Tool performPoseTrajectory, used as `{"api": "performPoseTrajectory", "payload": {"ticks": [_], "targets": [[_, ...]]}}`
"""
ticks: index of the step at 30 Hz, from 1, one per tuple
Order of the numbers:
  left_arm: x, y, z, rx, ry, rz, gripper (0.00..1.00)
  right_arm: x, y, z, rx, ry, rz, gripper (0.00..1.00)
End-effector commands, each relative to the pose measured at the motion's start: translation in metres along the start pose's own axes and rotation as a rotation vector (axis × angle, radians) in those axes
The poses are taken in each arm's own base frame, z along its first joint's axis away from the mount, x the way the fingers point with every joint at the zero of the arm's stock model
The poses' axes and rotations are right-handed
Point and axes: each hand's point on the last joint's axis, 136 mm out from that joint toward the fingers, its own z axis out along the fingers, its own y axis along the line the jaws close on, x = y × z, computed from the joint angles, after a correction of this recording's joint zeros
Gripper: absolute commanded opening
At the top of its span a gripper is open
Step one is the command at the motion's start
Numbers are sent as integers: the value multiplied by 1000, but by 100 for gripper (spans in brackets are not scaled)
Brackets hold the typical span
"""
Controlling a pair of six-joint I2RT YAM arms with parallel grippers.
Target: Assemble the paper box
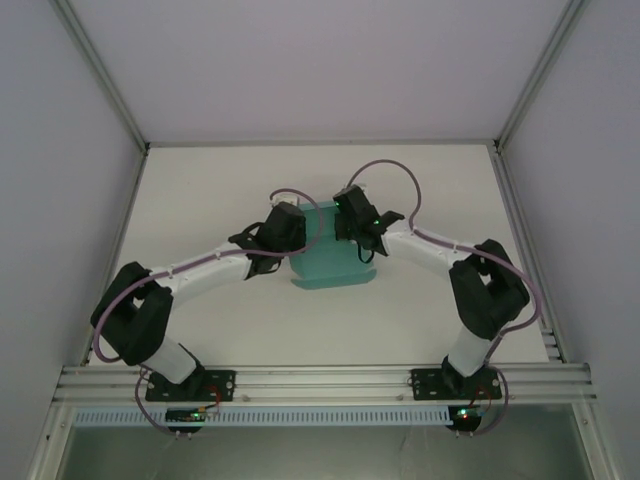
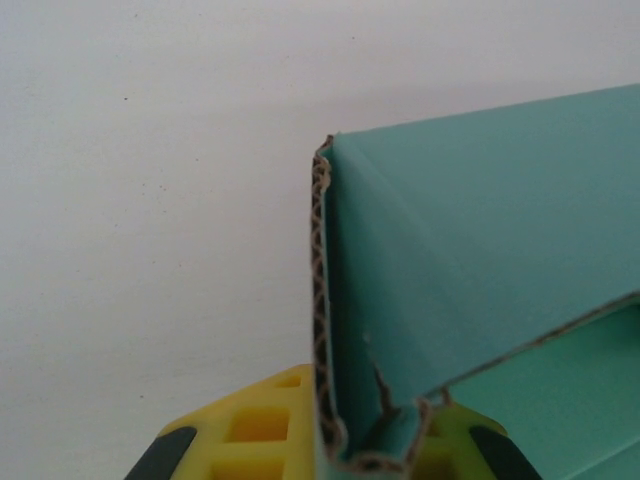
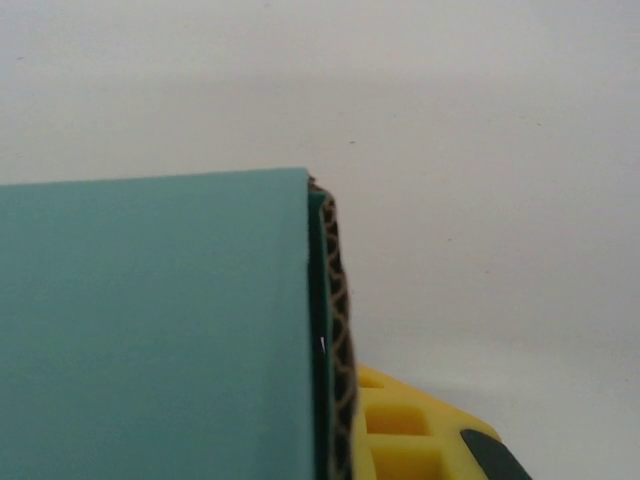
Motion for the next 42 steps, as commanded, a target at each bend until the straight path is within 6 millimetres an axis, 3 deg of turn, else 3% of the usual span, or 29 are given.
{"api": "performPoseTrajectory", "payload": {"ticks": [1,4,7,15,18,24,25,28,34,38,42], "targets": [[-10,40,-9,-186,-21,-23,0,26,-116,-2,529,64,32,0],[-10,42,-11,-199,-22,-23,0,27,-133,-9,627,51,12,0],[-9,42,-11,-195,-21,-24,0,13,-144,-16,716,6,51,0],[-4,36,-9,-164,-10,-49,0,2,-154,-21,892,-12,-2,0],[-3,35,-9,-162,-9,-46,0,4,-153,-15,877,-4,17,0],[1,36,-6,-166,-4,-48,0,0,-125,3,615,-56,56,0],[1,36,-5,-166,-2,-50,0,-8,-114,5,542,-82,50,6],[2,35,-2,-166,-3,-51,0,-7,-93,7,373,-110,21,17],[2,30,1,-145,4,-57,0,-10,-50,-6,83,-161,-55,38],[1,27,2,-139,4,-62,0,-8,-33,-16,-19,-171,-92,53],[-1,27,2,-134,2,-66,0,-6,-26,-27,-24,-172,-117,60]]}}
